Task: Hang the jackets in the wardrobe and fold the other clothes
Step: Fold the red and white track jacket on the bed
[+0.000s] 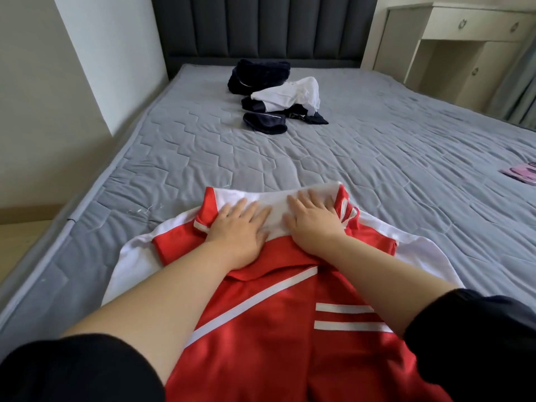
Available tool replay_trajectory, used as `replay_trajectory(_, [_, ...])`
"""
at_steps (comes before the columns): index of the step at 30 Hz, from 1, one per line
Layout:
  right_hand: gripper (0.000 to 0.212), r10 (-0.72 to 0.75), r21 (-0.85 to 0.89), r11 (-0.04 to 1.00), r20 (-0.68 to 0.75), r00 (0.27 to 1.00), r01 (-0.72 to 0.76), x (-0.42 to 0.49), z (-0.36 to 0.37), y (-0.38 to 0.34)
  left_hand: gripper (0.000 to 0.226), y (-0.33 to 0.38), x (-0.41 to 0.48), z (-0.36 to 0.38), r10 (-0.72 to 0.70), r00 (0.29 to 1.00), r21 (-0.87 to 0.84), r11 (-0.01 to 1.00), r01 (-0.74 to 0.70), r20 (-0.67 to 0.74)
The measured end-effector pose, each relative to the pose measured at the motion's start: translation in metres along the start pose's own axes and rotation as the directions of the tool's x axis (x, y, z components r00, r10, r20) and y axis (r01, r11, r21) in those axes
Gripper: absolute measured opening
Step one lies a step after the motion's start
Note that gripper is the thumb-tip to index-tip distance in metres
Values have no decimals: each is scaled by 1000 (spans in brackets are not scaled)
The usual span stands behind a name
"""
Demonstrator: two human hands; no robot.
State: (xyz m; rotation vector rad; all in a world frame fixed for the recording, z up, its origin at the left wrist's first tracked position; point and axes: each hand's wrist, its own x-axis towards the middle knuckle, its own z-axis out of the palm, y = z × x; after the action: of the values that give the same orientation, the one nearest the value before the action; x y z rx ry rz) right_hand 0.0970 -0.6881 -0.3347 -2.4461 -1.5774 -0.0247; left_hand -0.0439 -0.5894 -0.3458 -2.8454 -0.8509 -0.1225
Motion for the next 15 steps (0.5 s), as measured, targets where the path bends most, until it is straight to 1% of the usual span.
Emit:
replay_trajectory(1, [55,39,-23,999,38,999,-38,0,8,8,58,0,-1,7,-19,999,-21,1000,20,37])
replay_trajectory(2, [57,70,-38,997,37,997,-69,0,15,16,60,-2,-1,12,-50,997,-49,997,52,55])
replay_trajectory(4, [59,100,-48,994,-14,995,-100,1,24,26,65,-7,1,18,-127,991,-67,989,130,49])
replay_trajectory(7, [59,136,-67,988,-58,989,-140,6,27,37,70,-20,4,18,-158,984,27,987,157,83])
replay_trajectory(11, [59,244,-59,968,6,970,-243,8,22,61,69,-28,6,16,-188,974,48,982,183,126])
replay_trajectory(14, [61,263,17,964,66,963,-265,14,17,73,62,-33,9,18,-229,967,-8,973,231,111])
replay_trajectory(15, [62,269,71,959,94,959,-276,18,14,76,58,-38,10,18,-250,962,-47,966,256,111])
